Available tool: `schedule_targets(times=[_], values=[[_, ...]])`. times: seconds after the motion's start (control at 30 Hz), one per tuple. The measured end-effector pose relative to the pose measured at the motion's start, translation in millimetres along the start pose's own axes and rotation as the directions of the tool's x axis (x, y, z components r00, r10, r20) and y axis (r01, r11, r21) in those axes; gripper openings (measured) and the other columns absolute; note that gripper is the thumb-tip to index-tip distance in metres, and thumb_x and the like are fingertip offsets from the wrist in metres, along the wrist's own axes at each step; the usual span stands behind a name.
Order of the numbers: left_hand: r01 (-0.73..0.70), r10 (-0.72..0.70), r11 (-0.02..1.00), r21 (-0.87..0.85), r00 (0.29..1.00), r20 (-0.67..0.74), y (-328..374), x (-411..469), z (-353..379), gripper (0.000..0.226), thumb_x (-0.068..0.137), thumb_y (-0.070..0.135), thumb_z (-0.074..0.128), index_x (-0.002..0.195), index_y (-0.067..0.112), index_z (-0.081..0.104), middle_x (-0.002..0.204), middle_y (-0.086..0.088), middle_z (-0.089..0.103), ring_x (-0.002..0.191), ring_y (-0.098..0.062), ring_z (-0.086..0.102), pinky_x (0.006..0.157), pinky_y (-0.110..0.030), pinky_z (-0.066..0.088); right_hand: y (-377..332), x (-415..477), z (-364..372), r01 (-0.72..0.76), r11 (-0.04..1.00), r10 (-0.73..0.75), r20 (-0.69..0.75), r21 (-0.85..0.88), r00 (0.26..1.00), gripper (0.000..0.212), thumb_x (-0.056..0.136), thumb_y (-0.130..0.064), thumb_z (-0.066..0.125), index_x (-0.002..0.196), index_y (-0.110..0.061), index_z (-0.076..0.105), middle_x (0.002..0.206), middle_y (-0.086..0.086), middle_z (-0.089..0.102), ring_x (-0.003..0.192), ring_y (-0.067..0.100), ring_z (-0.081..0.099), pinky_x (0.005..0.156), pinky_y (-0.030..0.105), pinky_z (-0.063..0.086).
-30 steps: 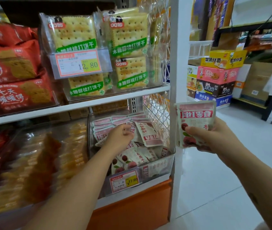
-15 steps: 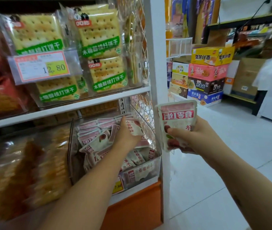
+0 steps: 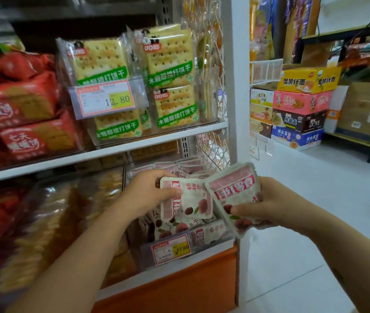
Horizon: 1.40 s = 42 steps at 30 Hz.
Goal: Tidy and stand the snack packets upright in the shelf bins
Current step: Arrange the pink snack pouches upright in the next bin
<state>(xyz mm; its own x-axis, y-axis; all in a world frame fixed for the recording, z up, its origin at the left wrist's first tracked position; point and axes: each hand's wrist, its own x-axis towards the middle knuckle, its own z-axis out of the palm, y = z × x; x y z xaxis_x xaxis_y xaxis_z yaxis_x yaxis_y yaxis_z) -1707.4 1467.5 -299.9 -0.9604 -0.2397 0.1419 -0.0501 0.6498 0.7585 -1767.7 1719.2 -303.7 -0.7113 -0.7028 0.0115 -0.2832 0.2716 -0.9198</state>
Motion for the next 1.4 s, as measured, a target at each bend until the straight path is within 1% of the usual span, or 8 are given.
schedule_targets(times=[0.27,0.43,0.73,0.87,1.0,1.2,1.33,1.4], values=[[0.014,-0.006,0.975,-0.221,0.999,0.035,18,-3,26,0.015,0.078,0.018,0.075,0.084,0.019,0.061,0.075,0.003,0.073,0.061,-0.01,0.068,0.05,-0.025,0.049,2,4,14,0.037,0.996,-0.029,0.104,-0.081,0.994,0.039,0.077,-0.013,0.074,0.11,-0.025,0.058,0.095,-0.015,0.071,0.089,0.0,0.067,0.069,0.015,0.053],[0.064,-0.015,0.918,-0.391,0.992,0.127,22,-2,41,0.01,0.082,0.02,0.069,0.084,0.011,0.065,0.071,0.001,0.073,0.062,-0.011,0.067,0.054,-0.022,0.051,11,9,15,-0.024,0.998,0.032,0.167,-0.053,0.985,0.035,0.077,-0.014,0.074,0.11,-0.022,0.061,0.1,-0.009,0.071,0.092,0.007,0.068,0.079,0.023,0.056],[0.166,-0.071,0.795,-0.584,0.981,0.183,12,2,37,0.013,0.089,0.02,0.057,0.091,0.016,0.07,0.086,-0.001,0.073,0.079,-0.015,0.068,0.073,-0.027,0.054,9,8,21,0.004,0.997,0.001,0.069,-0.072,0.998,0.029,0.076,-0.018,0.075,0.102,-0.024,0.061,0.091,-0.012,0.072,0.084,0.005,0.069,0.068,0.019,0.056],[0.07,-0.105,0.928,-0.365,0.992,-0.076,-4,10,22,0.02,0.097,0.018,0.05,0.097,0.03,0.066,0.1,0.009,0.071,0.09,-0.005,0.064,0.079,-0.02,0.05,7,-2,-7,-0.018,0.999,0.022,-0.141,0.031,0.99,0.023,0.077,-0.012,0.073,0.096,-0.018,0.061,0.076,-0.007,0.072,0.061,0.009,0.069,0.049,0.016,0.05],[0.029,-0.043,0.994,-0.102,0.99,-0.132,-20,32,34,0.017,0.096,0.017,0.052,0.101,0.027,0.064,0.102,0.011,0.065,0.093,-0.003,0.06,0.072,-0.013,0.042,13,-8,-22,0.009,1.0,-0.001,-0.278,0.028,0.961,0.026,0.076,-0.013,0.074,0.095,-0.025,0.06,0.075,-0.013,0.071,0.067,0.008,0.068,0.048,0.018,0.053],[-0.257,0.217,0.853,0.455,0.966,0.138,-21,75,65,0.03,0.092,0.023,0.056,0.122,0.026,0.06,0.126,0.005,0.059,0.113,-0.012,0.053,0.093,-0.029,0.043,21,-2,-27,0.033,0.999,-0.03,-0.253,0.005,0.967,0.028,0.076,-0.013,0.074,0.094,-0.03,0.06,0.08,-0.014,0.071,0.072,0.012,0.069,0.055,0.023,0.057],[-0.32,0.188,0.8,0.508,0.937,0.295,-10,91,87,0.027,0.092,0.033,0.055,0.118,0.029,0.062,0.114,0.007,0.062,0.094,-0.008,0.053,0.08,-0.026,0.04,24,2,-30,0.05,0.999,-0.047,-0.218,0.007,0.975,0.029,0.076,-0.017,0.074,0.097,-0.032,0.06,0.082,-0.018,0.07,0.071,0.005,0.068,0.054,0.018,0.053],[-0.353,0.133,0.744,0.567,0.911,0.391,-12,95,98,0.028,0.093,0.042,0.05,0.116,0.034,0.063,0.118,0.005,0.06,0.108,-0.013,0.051,0.096,-0.034,0.039,26,2,-31,0.056,0.998,-0.053,-0.208,0.01,0.977,0.029,0.077,-0.019,0.074,0.098,-0.032,0.06,0.083,-0.017,0.07,0.071,0.005,0.069,0.055,0.017,0.052]])
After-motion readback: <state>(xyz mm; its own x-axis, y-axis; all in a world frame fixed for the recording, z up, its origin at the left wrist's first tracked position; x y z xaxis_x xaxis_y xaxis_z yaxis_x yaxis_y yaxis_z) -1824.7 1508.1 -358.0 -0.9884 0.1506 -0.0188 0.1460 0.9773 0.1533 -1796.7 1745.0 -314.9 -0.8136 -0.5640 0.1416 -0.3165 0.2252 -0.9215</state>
